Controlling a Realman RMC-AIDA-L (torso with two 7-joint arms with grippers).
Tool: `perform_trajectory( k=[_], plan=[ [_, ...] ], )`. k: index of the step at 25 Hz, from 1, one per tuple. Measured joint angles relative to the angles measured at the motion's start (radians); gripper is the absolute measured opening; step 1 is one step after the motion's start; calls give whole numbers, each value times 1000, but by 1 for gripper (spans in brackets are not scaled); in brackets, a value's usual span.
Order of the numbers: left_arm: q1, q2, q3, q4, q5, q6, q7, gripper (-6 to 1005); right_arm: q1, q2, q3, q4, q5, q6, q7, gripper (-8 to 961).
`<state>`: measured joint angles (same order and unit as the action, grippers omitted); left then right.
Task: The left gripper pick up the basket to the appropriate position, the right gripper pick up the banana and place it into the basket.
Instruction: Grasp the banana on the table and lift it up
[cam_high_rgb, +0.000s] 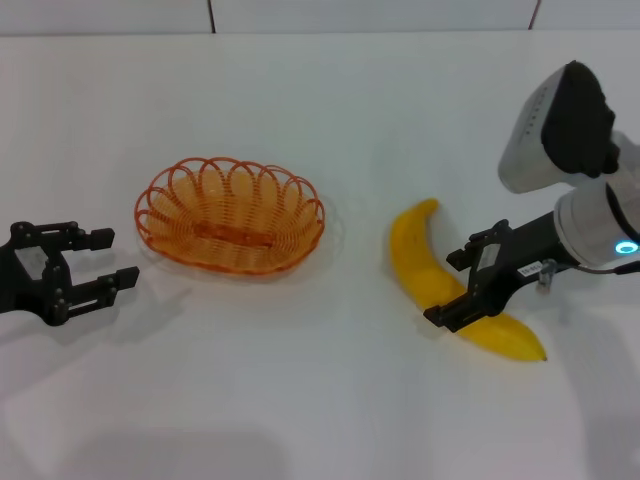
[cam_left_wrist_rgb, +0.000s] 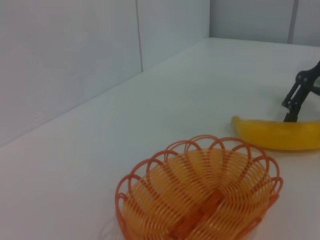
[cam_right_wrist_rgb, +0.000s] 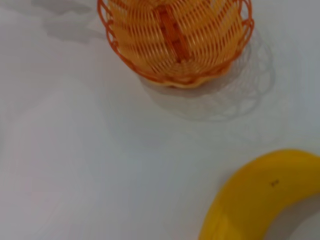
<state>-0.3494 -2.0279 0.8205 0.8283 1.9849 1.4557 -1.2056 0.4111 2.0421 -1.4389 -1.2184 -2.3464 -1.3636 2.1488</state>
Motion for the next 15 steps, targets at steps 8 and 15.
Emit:
perform_trajectory(
  k=[8, 15],
  plan=[
    [0, 0, 0, 0, 0, 0, 0, 567, 30, -2, -2, 49, -1, 3, -4, 842],
    [0, 0, 0, 0, -2, 0, 0, 567, 29, -3, 10, 50, -1, 3, -1, 818]
  ],
)
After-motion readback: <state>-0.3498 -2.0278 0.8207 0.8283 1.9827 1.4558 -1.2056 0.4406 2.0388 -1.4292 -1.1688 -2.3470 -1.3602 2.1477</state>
